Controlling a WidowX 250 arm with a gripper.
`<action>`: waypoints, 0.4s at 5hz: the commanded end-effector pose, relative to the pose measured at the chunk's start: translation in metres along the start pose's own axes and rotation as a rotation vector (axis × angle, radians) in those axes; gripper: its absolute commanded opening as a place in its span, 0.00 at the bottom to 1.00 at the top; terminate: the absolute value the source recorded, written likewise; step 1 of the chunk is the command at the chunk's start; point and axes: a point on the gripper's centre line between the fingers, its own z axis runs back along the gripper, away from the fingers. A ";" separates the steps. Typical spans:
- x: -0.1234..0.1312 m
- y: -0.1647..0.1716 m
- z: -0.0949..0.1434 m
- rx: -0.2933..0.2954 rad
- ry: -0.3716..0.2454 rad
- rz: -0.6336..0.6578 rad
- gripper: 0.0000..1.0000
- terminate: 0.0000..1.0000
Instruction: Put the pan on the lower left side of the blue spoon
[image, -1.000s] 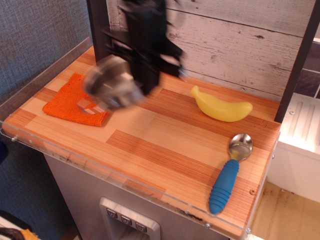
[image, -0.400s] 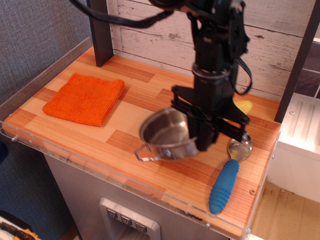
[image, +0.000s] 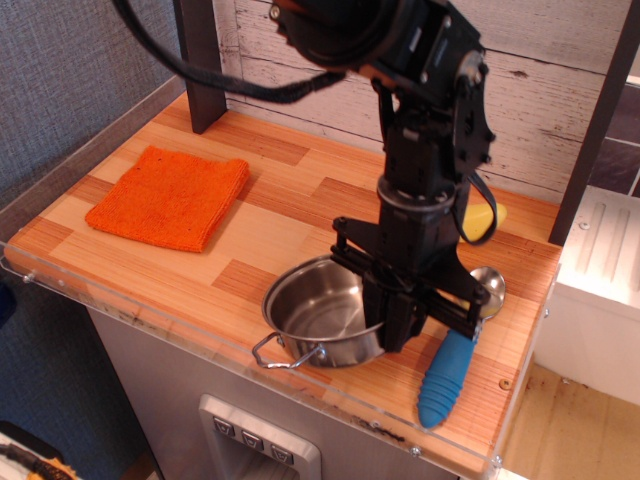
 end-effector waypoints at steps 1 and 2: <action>-0.008 -0.016 0.010 0.018 -0.017 -0.035 1.00 0.00; -0.009 -0.015 0.009 0.001 0.005 0.001 1.00 0.00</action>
